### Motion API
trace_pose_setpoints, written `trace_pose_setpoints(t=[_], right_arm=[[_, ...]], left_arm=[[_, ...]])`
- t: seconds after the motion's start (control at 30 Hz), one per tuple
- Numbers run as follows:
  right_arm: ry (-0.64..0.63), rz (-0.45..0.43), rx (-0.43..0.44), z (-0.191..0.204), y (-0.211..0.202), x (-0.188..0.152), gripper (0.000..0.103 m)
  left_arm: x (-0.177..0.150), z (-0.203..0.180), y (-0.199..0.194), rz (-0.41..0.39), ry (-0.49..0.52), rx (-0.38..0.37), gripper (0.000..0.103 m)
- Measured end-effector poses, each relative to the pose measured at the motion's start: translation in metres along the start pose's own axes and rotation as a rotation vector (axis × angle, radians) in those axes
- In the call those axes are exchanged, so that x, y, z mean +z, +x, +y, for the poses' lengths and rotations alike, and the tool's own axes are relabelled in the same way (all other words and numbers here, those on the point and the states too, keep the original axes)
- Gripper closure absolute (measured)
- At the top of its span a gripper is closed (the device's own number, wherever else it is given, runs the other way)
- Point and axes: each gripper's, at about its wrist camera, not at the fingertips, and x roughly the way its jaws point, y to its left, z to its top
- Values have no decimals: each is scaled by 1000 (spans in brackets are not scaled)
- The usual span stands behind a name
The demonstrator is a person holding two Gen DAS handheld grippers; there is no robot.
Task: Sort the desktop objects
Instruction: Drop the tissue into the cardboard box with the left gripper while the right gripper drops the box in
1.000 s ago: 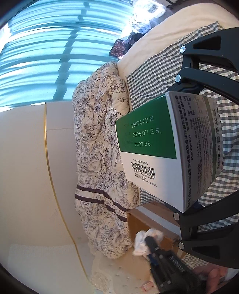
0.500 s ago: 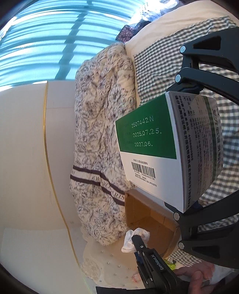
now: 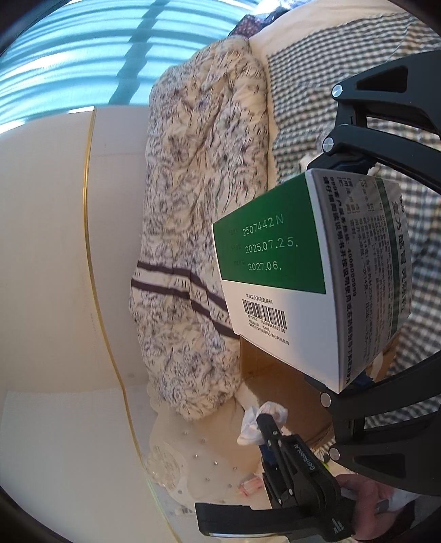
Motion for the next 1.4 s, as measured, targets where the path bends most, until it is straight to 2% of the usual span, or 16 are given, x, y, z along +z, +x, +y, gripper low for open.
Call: trace_pose_setpoints(t=[0.4,0.83,1.4], right_arm=[[-46,33,98,40,47,7,21],[-81,92,171,73,90,14,21],[-111,178,199,97,133,7,21]], left_arm=[[1,39,19,37,18,30,85],[1,67,50,101,-16,28,85],[-17,84,96,241,-30,0,84]])
